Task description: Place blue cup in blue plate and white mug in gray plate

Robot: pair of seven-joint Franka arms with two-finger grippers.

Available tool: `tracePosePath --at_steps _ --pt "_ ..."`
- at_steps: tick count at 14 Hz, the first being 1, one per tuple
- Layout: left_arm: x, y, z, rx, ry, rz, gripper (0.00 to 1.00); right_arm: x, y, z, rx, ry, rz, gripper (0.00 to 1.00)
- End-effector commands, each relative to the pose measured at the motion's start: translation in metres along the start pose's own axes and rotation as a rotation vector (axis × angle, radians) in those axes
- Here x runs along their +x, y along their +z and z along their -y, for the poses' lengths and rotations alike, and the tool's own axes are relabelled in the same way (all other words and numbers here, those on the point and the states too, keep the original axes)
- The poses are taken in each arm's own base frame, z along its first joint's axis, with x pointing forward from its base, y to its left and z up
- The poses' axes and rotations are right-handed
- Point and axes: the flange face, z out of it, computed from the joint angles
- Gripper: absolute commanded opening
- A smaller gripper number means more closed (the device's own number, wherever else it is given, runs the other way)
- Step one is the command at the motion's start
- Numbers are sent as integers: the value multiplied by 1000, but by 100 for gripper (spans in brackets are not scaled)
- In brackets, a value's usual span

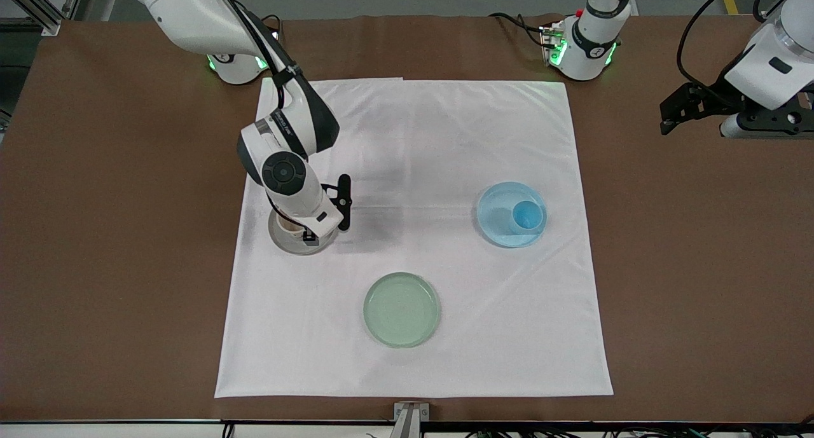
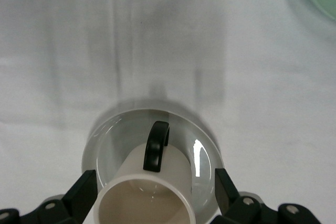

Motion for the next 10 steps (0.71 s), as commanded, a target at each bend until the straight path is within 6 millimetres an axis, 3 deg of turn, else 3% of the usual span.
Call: tracePosePath --at_steps 1,4,6,10 --pt "-7 -5 1 -23 -16 -8 100 -19 -66 15 -1 22 -7 100" --pt "-6 -3 1 -17 -15 -4 100 -75 -121 14 -20 161 -21 100" --pt "-6 -3 2 -15 -16 -6 100 -118 -139 6 -32 290 -37 100" --pt "-6 -5 3 -14 -18 -11 100 -165 -171 2 -84 470 -56 100"
